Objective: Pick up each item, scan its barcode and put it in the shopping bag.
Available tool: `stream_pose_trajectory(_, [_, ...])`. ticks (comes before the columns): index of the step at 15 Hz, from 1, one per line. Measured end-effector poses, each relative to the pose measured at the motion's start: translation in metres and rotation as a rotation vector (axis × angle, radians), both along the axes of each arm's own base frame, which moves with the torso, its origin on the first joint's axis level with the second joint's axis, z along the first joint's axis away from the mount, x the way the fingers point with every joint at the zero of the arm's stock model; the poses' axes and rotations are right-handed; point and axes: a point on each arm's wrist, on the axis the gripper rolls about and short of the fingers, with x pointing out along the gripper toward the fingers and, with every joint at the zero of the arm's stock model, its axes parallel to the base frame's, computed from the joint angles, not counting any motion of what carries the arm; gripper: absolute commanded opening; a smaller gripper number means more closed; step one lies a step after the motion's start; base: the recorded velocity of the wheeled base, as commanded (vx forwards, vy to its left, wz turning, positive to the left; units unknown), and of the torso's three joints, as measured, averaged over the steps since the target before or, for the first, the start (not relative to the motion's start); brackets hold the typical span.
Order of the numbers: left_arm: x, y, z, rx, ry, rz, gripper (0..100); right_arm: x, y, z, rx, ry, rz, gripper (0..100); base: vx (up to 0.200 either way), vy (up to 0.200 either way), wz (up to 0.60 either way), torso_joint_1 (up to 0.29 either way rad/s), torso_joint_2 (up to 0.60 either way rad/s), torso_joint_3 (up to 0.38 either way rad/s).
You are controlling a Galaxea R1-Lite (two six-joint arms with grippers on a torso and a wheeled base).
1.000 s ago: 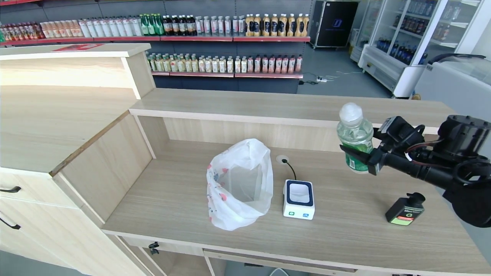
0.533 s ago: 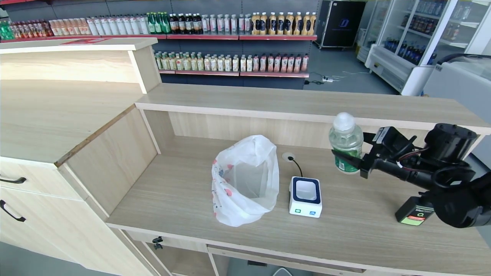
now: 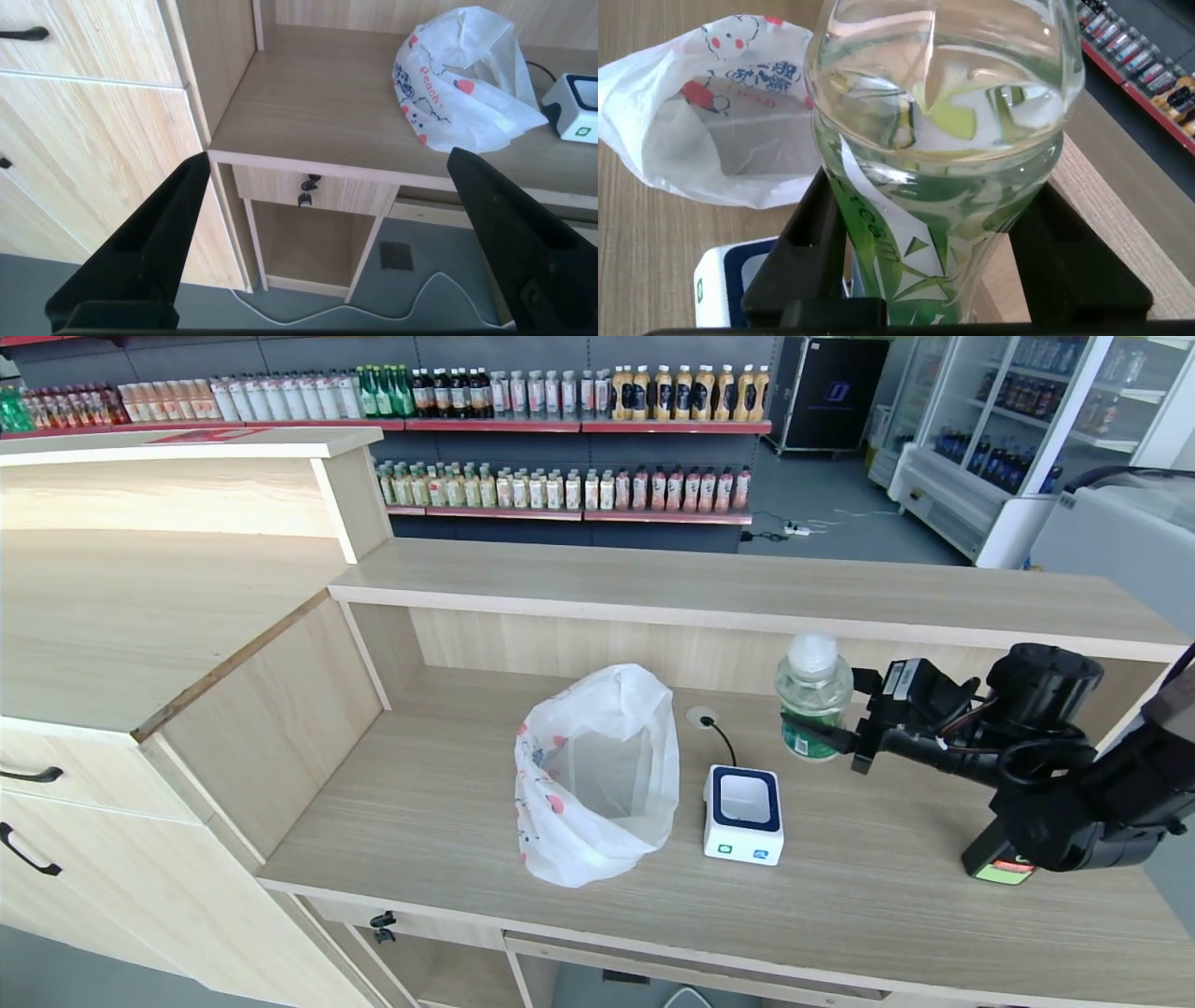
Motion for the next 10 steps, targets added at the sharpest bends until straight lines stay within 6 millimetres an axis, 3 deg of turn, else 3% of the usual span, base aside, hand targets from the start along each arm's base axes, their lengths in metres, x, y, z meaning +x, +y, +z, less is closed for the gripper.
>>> stream_pose_trajectory(5, [0.000, 0.000, 0.000, 0.000, 0.000, 0.000, 100, 0.009, 0.002, -0.001, -0.004, -0.040, 0.093, 0, 0.000, 0.000, 0.00, 0.000, 0.00, 0.000])
stream_pose_trajectory(10, [0.000, 0.000, 0.000, 0.000, 0.000, 0.000, 100, 0.018, 0.004, -0.017, -0.014, -0.078, 0.168, 0, 0.000, 0.000, 0.00, 0.000, 0.00, 0.000])
